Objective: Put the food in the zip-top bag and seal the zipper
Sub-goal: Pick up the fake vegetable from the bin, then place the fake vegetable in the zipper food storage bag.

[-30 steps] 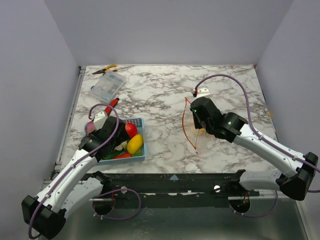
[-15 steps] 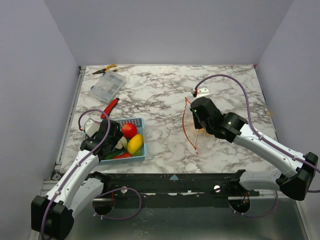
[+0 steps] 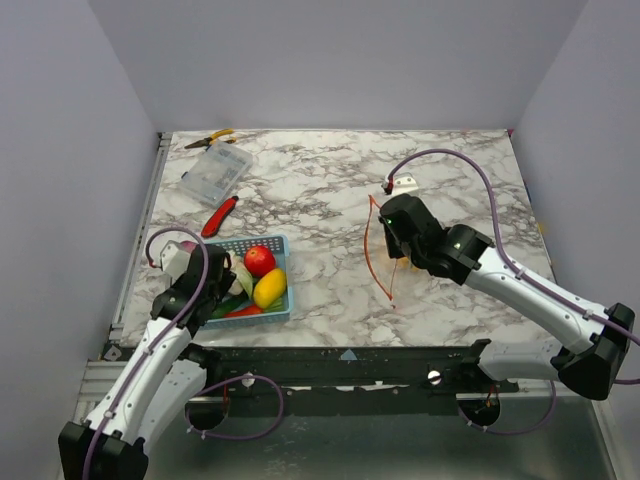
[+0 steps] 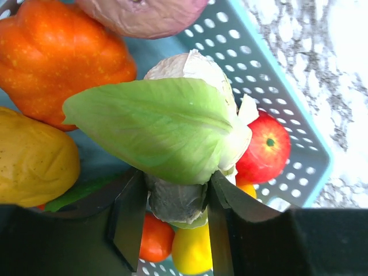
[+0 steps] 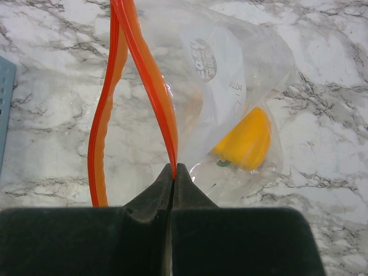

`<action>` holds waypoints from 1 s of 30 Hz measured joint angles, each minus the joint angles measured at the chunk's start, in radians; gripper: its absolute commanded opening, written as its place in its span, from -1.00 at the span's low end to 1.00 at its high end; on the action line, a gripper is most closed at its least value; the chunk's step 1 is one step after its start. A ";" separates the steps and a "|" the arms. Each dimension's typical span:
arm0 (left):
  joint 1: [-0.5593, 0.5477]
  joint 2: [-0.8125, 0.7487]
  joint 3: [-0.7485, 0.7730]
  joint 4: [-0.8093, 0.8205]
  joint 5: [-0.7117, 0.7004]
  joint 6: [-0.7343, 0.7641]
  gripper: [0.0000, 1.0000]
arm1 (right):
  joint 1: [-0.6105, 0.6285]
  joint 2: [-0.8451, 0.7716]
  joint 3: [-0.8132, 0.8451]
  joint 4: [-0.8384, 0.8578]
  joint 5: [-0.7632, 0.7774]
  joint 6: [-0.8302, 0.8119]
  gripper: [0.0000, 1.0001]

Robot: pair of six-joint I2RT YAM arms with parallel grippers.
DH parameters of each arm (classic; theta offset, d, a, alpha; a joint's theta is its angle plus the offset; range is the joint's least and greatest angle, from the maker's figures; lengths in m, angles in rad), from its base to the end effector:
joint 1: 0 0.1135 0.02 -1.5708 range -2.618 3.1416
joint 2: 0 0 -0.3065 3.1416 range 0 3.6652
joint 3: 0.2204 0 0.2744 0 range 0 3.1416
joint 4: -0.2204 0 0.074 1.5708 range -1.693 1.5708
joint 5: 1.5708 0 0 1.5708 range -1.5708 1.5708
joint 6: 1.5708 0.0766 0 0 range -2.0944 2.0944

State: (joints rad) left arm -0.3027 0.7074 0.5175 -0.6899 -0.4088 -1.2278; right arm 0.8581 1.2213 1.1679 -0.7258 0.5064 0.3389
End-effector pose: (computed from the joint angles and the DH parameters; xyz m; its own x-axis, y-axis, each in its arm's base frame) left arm 0.1554 -0.0166 0.2099 -0.2773 -0.8187 -0.5028 -0.6821 0.5363 -0.4972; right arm 0.2151 0.1920 0.3480 -0.5783 -0.2245 -0.7843 -0.2584 0.9623 -0.0849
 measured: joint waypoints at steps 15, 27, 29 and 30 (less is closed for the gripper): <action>0.002 -0.220 0.151 0.172 0.501 0.373 -0.57 | 0.000 0.014 0.000 0.010 -0.026 0.000 -0.99; -0.122 0.043 0.082 0.827 1.145 0.341 -0.84 | 0.000 0.014 0.000 0.061 -0.117 0.000 -0.99; -0.174 0.084 0.080 0.878 1.153 0.334 -0.89 | 0.000 0.014 0.000 0.071 -0.135 0.001 -0.99; -0.218 0.114 0.080 0.918 1.154 0.329 -0.92 | 0.000 0.014 0.000 0.075 -0.142 0.002 -0.99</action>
State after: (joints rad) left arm -0.5205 0.8211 0.5980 0.2283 0.7456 -0.8989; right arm 0.8581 1.2350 1.1679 -0.6506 0.3641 0.3412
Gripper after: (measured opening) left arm 0.415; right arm 0.008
